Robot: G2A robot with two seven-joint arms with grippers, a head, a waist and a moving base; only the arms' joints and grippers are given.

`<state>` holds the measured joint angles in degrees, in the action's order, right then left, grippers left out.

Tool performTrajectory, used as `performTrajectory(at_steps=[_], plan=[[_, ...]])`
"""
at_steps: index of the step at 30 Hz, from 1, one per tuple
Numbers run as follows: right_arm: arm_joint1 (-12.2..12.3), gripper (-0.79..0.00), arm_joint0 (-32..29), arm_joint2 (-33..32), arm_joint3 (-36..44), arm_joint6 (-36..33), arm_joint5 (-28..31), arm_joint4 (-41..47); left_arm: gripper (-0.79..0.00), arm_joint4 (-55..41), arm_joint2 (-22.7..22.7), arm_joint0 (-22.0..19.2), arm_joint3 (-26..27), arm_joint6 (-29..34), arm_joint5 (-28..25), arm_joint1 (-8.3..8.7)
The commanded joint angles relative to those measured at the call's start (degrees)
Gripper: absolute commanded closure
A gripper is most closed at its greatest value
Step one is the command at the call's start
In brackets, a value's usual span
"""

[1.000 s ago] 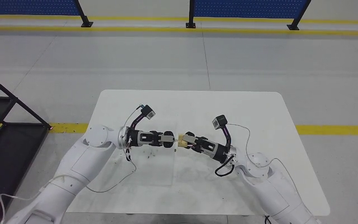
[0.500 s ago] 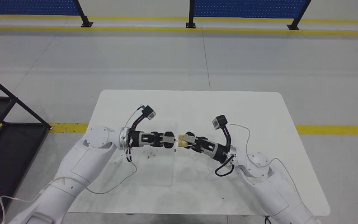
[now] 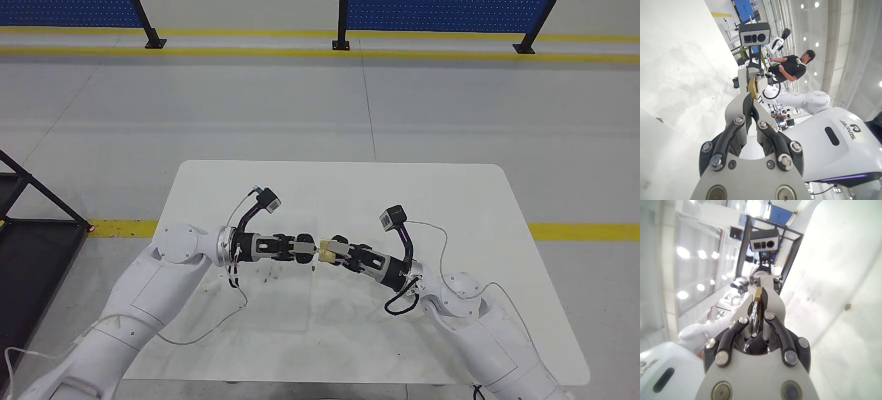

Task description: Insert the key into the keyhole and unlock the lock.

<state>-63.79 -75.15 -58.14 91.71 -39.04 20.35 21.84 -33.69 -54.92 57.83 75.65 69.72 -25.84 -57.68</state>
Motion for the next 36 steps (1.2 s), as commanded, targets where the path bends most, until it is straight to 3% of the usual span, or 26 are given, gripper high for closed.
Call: performTrajectory(at_steps=[1,12,36], plan=[[0.0,0.0,0.0,0.0,0.0,0.0,0.0,0.0,0.0,0.41,-0.23,-0.04,0.26,0.51,-0.78,-0.01],[0.0,0.0,0.0,0.0,0.0,0.0,0.0,0.0,0.0,3.93,-1.4,0.11,0.91,0.99,-6.17,-0.05],[0.0,0.0,0.0,0.0,0.0,0.0,0.0,0.0,0.0,13.16,-1.86,1.67,3.27,-6.21,-14.94,0.45]])
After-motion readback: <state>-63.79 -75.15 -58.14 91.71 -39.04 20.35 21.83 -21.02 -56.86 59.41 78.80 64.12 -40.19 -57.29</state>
